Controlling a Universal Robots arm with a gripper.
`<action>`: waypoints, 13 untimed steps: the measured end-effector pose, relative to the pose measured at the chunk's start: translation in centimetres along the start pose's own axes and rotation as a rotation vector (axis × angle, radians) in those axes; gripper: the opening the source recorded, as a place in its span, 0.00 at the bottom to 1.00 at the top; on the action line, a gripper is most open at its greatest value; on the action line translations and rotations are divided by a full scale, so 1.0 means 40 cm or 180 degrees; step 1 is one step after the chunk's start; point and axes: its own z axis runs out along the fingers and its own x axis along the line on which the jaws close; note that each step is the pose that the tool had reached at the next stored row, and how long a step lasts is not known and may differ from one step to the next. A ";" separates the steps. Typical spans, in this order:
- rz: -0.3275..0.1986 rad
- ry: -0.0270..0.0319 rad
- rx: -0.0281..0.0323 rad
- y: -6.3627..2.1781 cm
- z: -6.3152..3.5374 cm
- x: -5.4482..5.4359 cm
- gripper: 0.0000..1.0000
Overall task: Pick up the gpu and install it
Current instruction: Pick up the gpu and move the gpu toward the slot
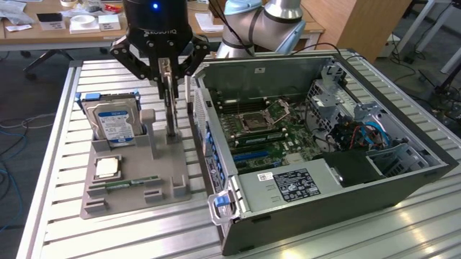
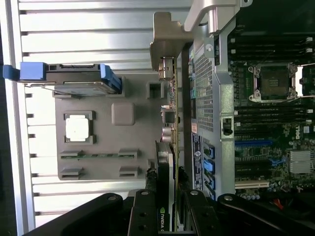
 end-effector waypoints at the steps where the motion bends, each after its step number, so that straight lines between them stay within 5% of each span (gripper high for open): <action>1: 0.0000 0.0000 0.0000 0.000 -0.003 0.000 0.27; 13: 0.0000 0.0000 0.0000 0.001 -0.042 -0.001 0.27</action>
